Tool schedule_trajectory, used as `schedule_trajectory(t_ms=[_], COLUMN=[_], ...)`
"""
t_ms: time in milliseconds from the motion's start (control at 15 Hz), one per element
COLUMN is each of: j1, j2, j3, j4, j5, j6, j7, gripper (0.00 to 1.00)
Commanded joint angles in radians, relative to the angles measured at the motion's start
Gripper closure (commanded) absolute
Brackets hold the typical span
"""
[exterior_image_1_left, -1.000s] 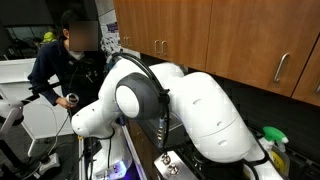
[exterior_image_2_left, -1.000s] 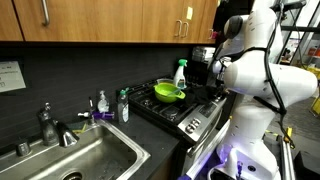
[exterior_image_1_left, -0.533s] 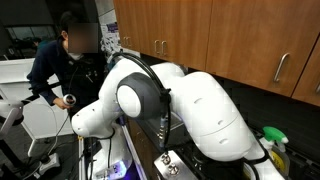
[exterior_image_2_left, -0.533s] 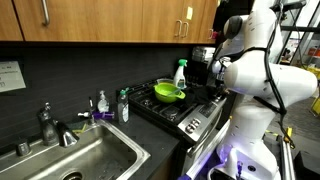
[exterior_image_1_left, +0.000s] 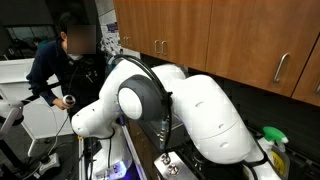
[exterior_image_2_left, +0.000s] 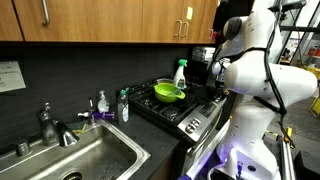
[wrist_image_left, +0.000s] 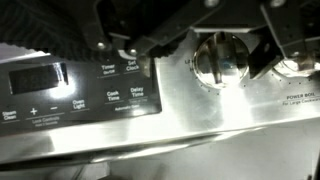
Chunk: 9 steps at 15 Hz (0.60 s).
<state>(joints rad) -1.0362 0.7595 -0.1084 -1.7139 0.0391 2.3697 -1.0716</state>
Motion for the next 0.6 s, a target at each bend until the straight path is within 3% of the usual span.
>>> schedule_trajectory(t_ms=[0, 67, 200, 533], j1=[0.000, -0.001, -0.002, -0.007], j2=[0.004, 0.003, 0.002, 0.001], j3=[-0.001, 0.000, -0.001, -0.001], j4=[0.008, 0.009, 0.011, 0.021], j5=[-0.012, -0.012, -0.011, -0.011], j6=[-0.005, -0.005, -0.002, 0.002], j7=[-0.013, -0.013, -0.015, -0.017], gripper=[0.13, 0.27, 0.34, 0.72])
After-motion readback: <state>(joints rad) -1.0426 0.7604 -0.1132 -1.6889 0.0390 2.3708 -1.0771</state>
